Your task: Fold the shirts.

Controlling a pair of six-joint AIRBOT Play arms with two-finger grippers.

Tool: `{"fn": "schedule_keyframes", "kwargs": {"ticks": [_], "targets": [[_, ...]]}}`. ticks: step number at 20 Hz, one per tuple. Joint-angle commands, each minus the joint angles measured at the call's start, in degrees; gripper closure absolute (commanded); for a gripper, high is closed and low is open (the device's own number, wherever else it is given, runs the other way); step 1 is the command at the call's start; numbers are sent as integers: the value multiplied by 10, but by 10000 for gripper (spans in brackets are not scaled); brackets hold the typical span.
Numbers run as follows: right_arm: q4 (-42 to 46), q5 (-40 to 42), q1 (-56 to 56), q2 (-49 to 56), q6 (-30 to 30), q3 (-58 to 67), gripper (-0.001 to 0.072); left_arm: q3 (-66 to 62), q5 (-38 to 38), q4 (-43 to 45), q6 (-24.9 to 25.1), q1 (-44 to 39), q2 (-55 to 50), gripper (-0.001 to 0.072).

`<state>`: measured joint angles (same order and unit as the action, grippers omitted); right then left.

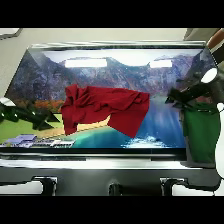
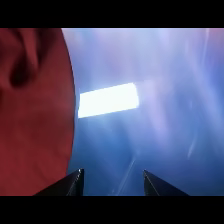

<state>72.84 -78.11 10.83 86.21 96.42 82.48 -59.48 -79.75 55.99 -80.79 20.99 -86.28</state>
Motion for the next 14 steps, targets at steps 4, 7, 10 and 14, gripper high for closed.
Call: {"fn": "schedule_keyframes", "kwargs": {"ticks": [4,7,10,14], "targets": [[-30,22,3,3,-26,-40,233,118,103,-41,15,-26,8,128],[-38,31,3,15,-26,-40,233,121,130,-50,12,-58,3,261],[-75,36,3,37,-26,-46,233,121,162,-50,2,-77,3,505],[-98,76,-35,80,-27,-61,236,120,161,-50,10,-78,5,682]]}}
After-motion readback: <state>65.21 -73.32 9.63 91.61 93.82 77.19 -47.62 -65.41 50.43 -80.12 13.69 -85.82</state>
